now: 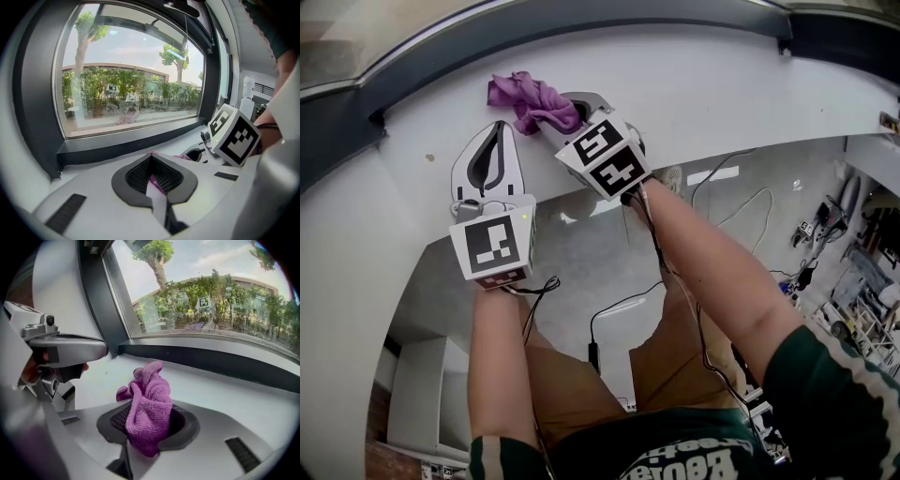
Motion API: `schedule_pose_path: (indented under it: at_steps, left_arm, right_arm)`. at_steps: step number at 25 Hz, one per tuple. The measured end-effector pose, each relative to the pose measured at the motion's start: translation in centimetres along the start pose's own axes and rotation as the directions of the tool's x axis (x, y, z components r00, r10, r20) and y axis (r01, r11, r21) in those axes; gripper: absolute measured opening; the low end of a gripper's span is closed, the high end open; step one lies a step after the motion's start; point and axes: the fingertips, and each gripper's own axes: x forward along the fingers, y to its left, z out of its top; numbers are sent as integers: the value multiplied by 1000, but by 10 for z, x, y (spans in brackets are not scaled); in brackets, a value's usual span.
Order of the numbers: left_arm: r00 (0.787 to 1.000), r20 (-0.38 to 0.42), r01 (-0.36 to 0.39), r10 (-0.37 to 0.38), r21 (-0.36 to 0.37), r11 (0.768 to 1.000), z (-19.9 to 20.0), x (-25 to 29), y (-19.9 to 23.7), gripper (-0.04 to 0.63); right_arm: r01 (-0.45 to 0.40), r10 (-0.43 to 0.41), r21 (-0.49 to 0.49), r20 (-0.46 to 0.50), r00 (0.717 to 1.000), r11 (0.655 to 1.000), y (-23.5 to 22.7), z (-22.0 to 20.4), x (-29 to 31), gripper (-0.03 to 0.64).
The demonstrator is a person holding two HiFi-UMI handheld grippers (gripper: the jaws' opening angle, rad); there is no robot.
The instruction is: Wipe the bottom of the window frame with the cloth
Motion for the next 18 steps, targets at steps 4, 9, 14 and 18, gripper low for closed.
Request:
schedule_pose_path:
  at_steps: [4,9,14,18]
  left_arm:
    - [1000,-6,14,-14,12,1000,7,19,-26,6]
    - [999,-12,41,-41,31,999,18,55,-78,6]
    - [997,-2,82,-82,56,995,22,52,-84,6]
    - [994,8,108,-108,65,992,26,42,-78,6]
  right_arm:
    - [28,-28,23,3,1000,999,-30,-12,-22,127]
    - [50,-51,49,10,999,998,-81,-38,-52,127]
    - [93,-94,55,10,996,994,-85,-38,-63,127]
    - [127,-128,61,18,992,990,-80,-33,-69,127]
